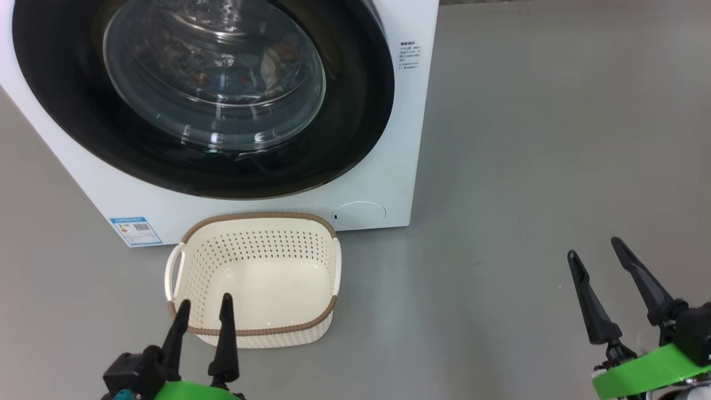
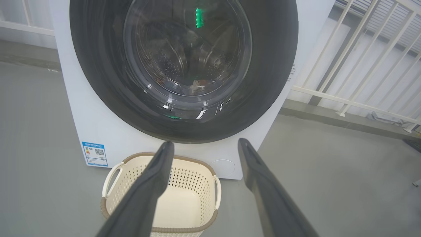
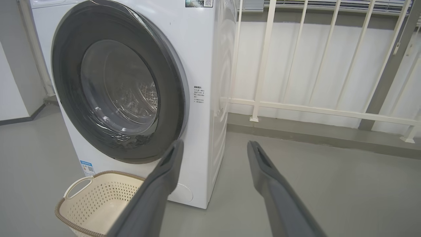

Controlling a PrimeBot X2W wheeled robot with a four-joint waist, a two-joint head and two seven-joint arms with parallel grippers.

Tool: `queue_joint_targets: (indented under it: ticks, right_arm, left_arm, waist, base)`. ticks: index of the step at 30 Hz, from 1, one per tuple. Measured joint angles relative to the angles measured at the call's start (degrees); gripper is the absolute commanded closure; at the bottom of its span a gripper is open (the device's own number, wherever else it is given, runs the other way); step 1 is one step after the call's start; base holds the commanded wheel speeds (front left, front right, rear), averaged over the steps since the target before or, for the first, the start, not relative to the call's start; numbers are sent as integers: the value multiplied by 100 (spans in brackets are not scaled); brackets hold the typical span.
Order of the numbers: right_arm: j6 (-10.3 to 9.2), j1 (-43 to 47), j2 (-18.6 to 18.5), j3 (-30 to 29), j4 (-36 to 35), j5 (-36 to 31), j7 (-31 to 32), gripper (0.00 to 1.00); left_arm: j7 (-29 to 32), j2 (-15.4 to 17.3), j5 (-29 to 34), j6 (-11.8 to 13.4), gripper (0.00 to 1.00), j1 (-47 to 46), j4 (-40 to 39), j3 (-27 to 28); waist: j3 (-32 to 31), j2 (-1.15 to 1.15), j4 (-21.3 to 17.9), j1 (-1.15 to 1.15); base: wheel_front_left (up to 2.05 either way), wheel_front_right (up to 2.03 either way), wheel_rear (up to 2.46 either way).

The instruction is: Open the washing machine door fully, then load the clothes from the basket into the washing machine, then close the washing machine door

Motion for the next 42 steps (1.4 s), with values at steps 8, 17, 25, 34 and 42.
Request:
queue_joint_targets:
  ticks: [8,17,25,34,42]
  right_arm:
    - [0,359,171,-318,45,-203,1,0]
    - [0,555,345,-521,175,-346,27,0]
    - [0,690,456,-639,222,-394,27,0]
    - [0,712,472,-728,231,-410,27,0]
    - [0,759,479,-722,232,-432,27,0]
  left_arm:
    - [0,0,143,0,0,103,7,74]
    - [0,1,404,0,0,205,57,208]
    - [0,0,548,-51,0,219,134,274]
    - [0,0,591,-100,0,222,162,335]
    - [0,0,678,-100,0,239,162,394]
  waist:
    - [-48,0,29,0]
    - [-116,0,70,0]
    - [-162,0,177,0]
    - [-183,0,312,0]
    - [-151,0,356,0]
  base:
    - [0,0,0]
    - [0,0,0]
    - [0,0,0]
    - [0,0,0]
    - [0,0,0]
